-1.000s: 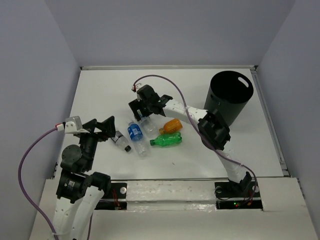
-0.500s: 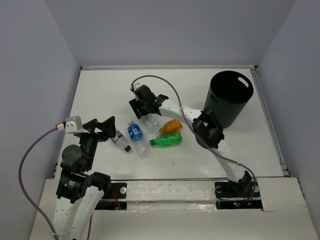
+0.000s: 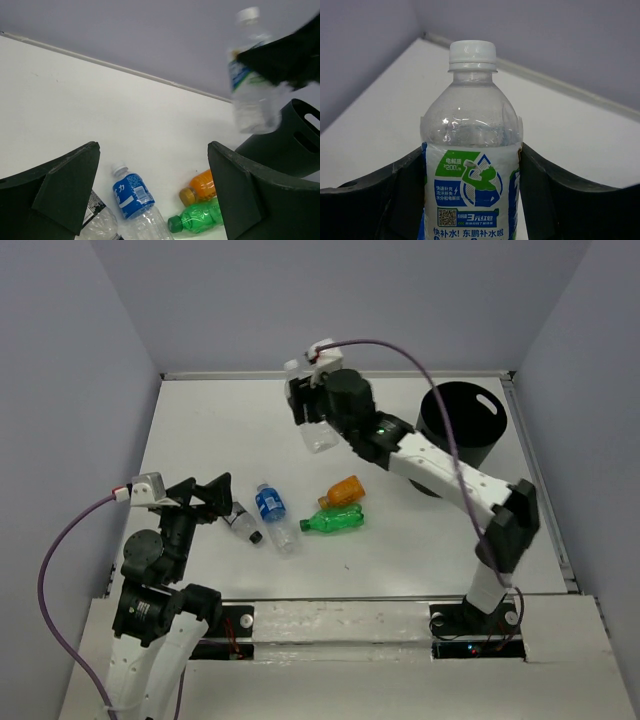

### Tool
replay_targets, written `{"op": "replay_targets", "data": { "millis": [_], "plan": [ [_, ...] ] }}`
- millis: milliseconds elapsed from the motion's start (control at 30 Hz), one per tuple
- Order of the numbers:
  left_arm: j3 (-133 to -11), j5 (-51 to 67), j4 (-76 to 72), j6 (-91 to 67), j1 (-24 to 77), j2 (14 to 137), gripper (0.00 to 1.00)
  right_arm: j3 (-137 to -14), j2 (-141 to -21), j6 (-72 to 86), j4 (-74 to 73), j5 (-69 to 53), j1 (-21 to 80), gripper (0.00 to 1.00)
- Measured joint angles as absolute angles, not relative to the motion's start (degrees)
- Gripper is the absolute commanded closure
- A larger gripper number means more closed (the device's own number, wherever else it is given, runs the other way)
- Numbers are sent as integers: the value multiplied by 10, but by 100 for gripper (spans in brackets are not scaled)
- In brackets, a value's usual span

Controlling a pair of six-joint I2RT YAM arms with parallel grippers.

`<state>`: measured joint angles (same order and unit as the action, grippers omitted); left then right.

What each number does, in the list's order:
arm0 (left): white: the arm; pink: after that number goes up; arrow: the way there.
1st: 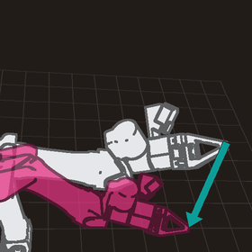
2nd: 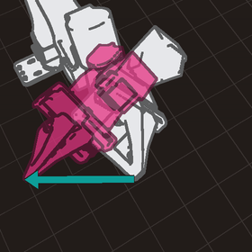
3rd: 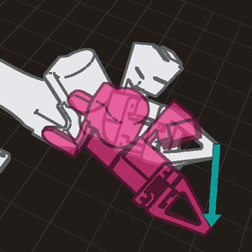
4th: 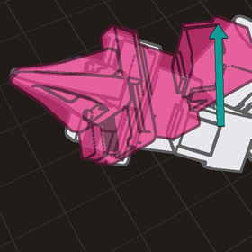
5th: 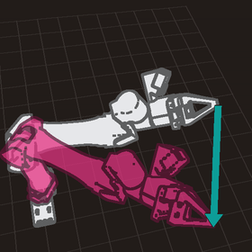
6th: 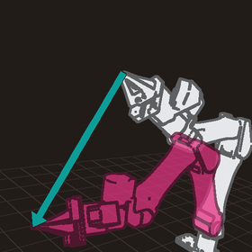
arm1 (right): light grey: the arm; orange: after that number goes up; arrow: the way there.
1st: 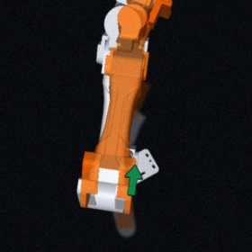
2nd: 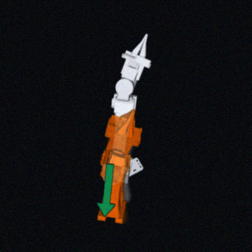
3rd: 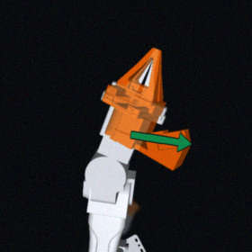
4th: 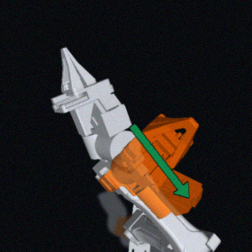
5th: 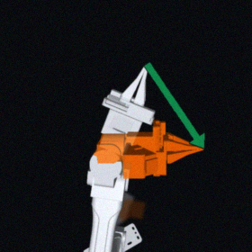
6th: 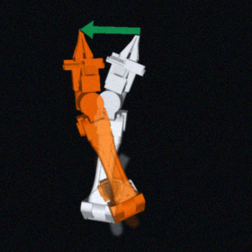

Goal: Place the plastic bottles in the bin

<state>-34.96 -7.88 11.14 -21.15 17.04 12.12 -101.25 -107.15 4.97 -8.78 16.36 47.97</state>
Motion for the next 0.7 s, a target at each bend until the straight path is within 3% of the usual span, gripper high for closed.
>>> {"op": "replay_targets", "data": {
  "millis": [133, 333, 467, 700],
  "plan": [
    [-350, -75, 111, -211, 170, 117, 1, -901, -853, 11, 11, 211, 424, 51],
    [-350, -74, 110, -211, 173, 112, 1, -782, -678, -26, 135, 301, 258, 51],
    [-350, -74, 110, -211, 173, 109, 1, -704, -667, -48, 193, 332, 191, 51],
    [-350, -74, 110, -211, 175, 109, 1, -600, -732, -82, 215, 330, 170, 50]
  ]
}}
